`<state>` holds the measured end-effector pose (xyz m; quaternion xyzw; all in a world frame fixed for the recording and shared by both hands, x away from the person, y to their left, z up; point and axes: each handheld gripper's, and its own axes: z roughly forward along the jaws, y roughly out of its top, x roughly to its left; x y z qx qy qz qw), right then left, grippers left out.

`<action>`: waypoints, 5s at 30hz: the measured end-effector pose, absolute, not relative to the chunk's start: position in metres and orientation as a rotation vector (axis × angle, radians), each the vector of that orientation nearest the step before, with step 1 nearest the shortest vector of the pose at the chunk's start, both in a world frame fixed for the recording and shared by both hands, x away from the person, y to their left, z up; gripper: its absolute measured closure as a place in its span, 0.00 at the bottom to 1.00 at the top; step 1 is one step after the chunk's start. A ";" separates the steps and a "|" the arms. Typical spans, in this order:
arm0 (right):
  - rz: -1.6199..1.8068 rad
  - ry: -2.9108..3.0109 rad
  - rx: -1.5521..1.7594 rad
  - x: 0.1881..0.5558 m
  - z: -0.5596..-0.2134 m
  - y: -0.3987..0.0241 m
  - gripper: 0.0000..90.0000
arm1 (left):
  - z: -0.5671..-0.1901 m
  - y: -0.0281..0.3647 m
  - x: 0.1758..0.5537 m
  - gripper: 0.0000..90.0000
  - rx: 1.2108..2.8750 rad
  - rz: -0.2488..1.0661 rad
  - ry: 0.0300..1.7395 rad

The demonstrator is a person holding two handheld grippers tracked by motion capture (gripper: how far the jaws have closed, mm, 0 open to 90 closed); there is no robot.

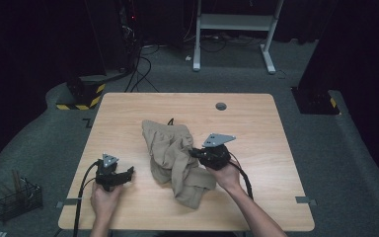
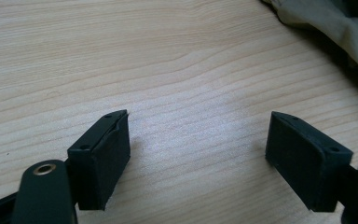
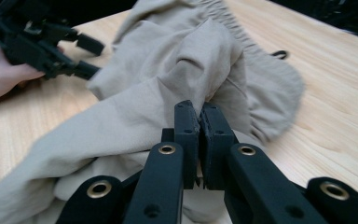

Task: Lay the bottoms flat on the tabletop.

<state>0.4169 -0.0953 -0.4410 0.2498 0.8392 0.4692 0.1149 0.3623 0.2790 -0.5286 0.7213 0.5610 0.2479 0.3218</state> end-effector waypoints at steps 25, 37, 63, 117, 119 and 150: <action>1.325 2.374 0.763 0.399 -0.423 -0.126 0.60 | -0.519 0.238 0.373 0.23 1.858 0.493 1.426; 1.320 2.523 0.548 0.392 -0.431 -0.061 0.53 | -0.512 0.196 0.387 0.22 1.916 0.480 1.378; 1.267 2.486 0.711 0.425 -0.438 -0.095 0.98 | -0.527 0.183 0.389 0.24 1.970 0.594 1.343; 1.116 2.477 0.777 0.418 -0.448 -0.117 1.00 | -0.527 0.183 0.389 0.24 1.970 0.595 1.342; 1.155 2.426 0.811 0.420 -0.442 -0.126 1.00 | -0.527 0.183 0.389 0.24 1.970 0.595 1.342; 1.279 2.107 1.227 0.438 -0.439 -0.207 0.63 | -0.506 0.191 0.391 0.34 1.898 0.518 1.332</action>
